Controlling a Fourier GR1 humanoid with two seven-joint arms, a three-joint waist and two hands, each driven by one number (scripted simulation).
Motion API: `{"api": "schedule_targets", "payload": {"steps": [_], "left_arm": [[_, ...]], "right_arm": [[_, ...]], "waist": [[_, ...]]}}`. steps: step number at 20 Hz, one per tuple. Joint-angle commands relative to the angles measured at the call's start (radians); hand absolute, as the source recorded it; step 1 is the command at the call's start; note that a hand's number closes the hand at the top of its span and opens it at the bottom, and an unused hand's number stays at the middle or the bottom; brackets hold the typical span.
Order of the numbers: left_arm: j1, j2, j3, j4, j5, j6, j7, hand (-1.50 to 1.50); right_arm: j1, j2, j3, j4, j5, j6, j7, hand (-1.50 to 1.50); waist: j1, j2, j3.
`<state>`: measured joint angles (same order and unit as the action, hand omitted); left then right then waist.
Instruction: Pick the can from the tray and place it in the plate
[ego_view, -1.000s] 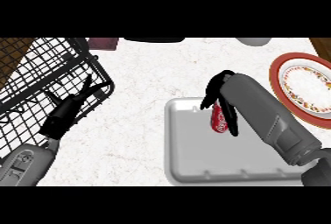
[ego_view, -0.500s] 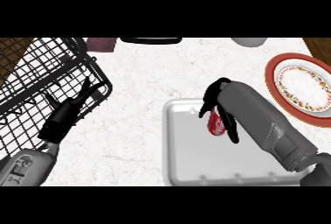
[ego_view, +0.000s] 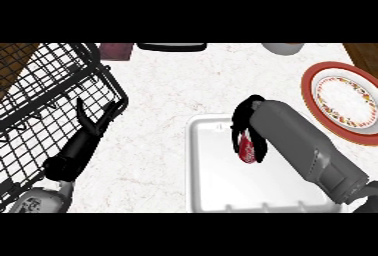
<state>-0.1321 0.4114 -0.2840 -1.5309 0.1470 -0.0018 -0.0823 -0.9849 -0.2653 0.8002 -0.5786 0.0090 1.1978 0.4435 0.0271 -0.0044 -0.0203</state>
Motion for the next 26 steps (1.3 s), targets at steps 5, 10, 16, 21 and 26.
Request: {"api": "schedule_targets", "payload": {"steps": [5, 10, 16, 21, 26], "left_arm": [[0.012, 0.017, 0.051, -0.066, -0.021, 0.016, -0.069, 0.00], [-0.027, 0.027, 0.059, -0.078, 0.006, 0.012, 0.005, 0.00], [-0.019, 0.033, 0.064, -0.070, 0.008, 0.015, 0.010, 0.00], [-0.044, 0.045, 0.084, -0.073, 0.023, -0.001, 0.017, 0.00], [-0.040, 0.039, 0.090, -0.063, 0.013, -0.006, 0.005, 0.00]], "right_arm": [[0.071, -0.002, 0.009, -0.115, 0.062, -0.011, -0.113, 1.50], [0.032, -0.003, -0.061, -0.010, 0.185, -0.483, 0.106, 1.50], [-0.061, -0.005, -0.104, -0.020, 0.328, -0.974, 0.342, 1.50], [-0.122, 0.102, -0.073, -0.053, 0.484, -1.322, 0.591, 1.50], [-0.143, 0.161, -0.026, -0.116, 0.625, -1.457, 0.789, 1.50]], "waist": [[-0.007, 0.008, 0.021], [-0.027, -0.005, 0.022], [-0.048, -0.027, 0.022], [-0.030, -0.011, 0.020], [-0.043, -0.008, 0.019]]}}
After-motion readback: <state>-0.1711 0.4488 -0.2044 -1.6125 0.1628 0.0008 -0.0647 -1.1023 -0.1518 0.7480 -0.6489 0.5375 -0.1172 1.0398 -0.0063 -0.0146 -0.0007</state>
